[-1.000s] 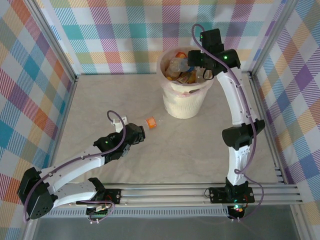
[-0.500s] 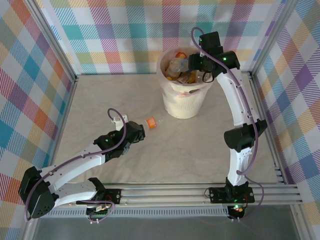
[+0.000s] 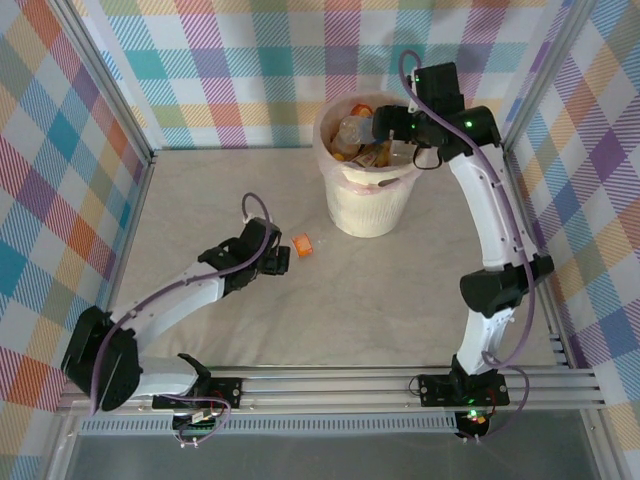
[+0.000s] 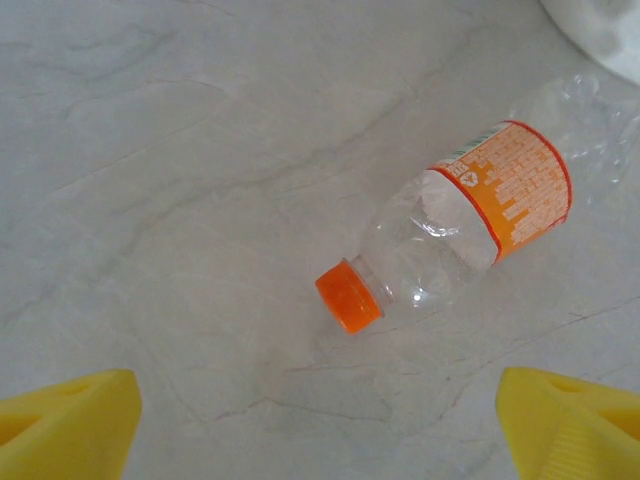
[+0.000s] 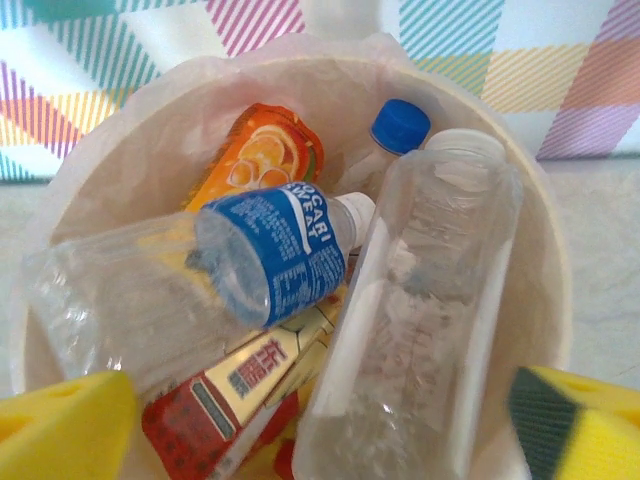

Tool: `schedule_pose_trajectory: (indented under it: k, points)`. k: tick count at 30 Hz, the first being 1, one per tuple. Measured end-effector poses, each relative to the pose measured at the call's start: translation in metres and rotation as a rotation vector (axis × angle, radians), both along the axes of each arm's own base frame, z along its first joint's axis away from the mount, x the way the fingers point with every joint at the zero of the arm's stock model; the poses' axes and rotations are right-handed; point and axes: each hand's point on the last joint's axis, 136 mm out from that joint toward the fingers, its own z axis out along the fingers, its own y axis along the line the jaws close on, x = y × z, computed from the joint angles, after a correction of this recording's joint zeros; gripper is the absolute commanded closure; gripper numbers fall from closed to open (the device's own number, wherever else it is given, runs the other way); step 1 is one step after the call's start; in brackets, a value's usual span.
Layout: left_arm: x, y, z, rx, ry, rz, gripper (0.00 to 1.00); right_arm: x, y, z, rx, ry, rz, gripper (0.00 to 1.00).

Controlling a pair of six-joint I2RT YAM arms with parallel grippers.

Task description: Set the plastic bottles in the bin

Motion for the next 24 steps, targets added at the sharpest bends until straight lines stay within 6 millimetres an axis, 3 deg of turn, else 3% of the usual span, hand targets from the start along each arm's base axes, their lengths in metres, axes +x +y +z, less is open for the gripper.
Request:
schedule_pose_trajectory:
  k: [4,14,24]
  points:
    - [0.021,-0.015,-0.015,0.024,0.060,-0.098,0.13,-0.023,-0.009,0.004,0.006,0.005,-0.007,0.00]
    - [0.074,-0.060,-0.047,0.070,0.149,-0.266,0.16,-0.096,-0.040,-0.017,0.043,0.026,-0.059,0.00]
    - [0.073,-0.065,-0.077,0.091,0.252,-0.288,0.20,-0.128,-0.055,-0.013,0.094,-0.030,-0.093,0.00]
